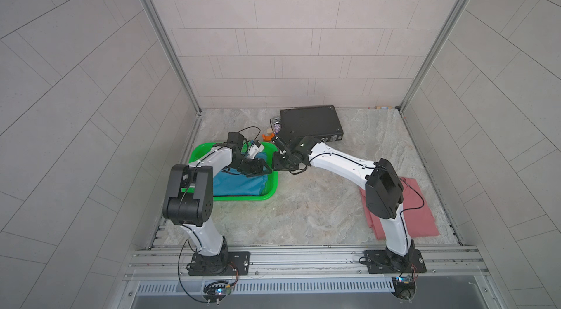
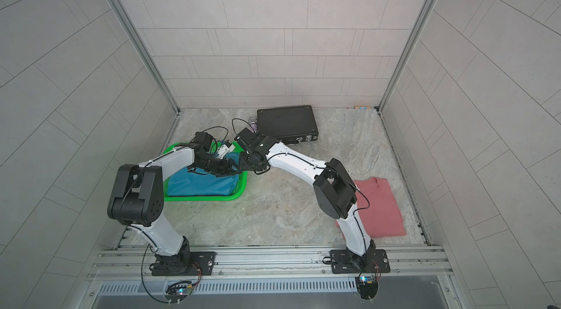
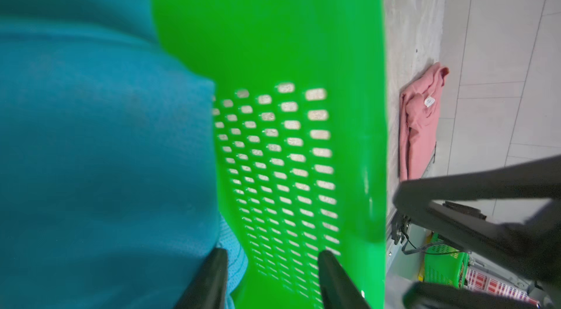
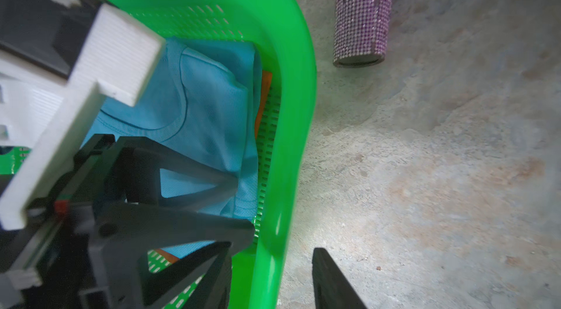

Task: Put the folded t-shirts into the basket
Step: Place the T-shirt in the bin, then move the bin to the center of the board.

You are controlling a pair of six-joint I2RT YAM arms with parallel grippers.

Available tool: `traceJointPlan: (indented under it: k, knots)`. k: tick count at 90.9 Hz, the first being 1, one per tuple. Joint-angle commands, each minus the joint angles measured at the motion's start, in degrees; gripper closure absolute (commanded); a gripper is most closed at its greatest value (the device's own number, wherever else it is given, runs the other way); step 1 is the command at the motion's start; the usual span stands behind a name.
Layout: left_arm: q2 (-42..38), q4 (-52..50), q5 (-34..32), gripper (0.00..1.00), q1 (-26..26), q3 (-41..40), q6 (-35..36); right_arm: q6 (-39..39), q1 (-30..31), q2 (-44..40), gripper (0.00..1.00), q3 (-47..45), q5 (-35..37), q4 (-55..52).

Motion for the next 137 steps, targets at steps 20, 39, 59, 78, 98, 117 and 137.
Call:
traceJointPlan:
  k: [20,39,59,78,98,117,137]
  knots:
    - [-8.77,-1.83,4.99,0.29,6.1,5.21,-1.68,0.99,-0.24,0.24,0.52,-1.03,-2.94,2.06]
    - [-16.94,-5.31,-0.46,0.26,11.97,11.72,-3.33,0.61,-0.08,2.17,0.49,-0.99,-2.86,1.99]
    - [-19.74,-10.49,-32.01,0.13,14.48,16.5,-6.88,-0.64,0.64,3.93,0.55,-1.21,-1.7,0.8]
    - [-21.15,-8.59,-48.91,0.0,17.2,14.7,-7.67,-0.54,1.09,4.33,0.7,-1.85,-2.88,0.28]
    - [-20.5,-8.64,-47.48,0.0,20.14,12.79,-5.96,-2.31,1.22,-0.14,0.83,-5.84,-4.52,-2.46]
    - [-20.04,-8.26,-46.95,0.0,20.73,12.11,-6.05,-4.35,0.47,-6.51,0.86,-15.53,-6.28,-4.23]
    - [-19.61,-8.51,-45.48,0.0,20.71,11.94,-7.18,-9.73,-5.88,-17.73,0.88,-29.15,-8.41,-4.62]
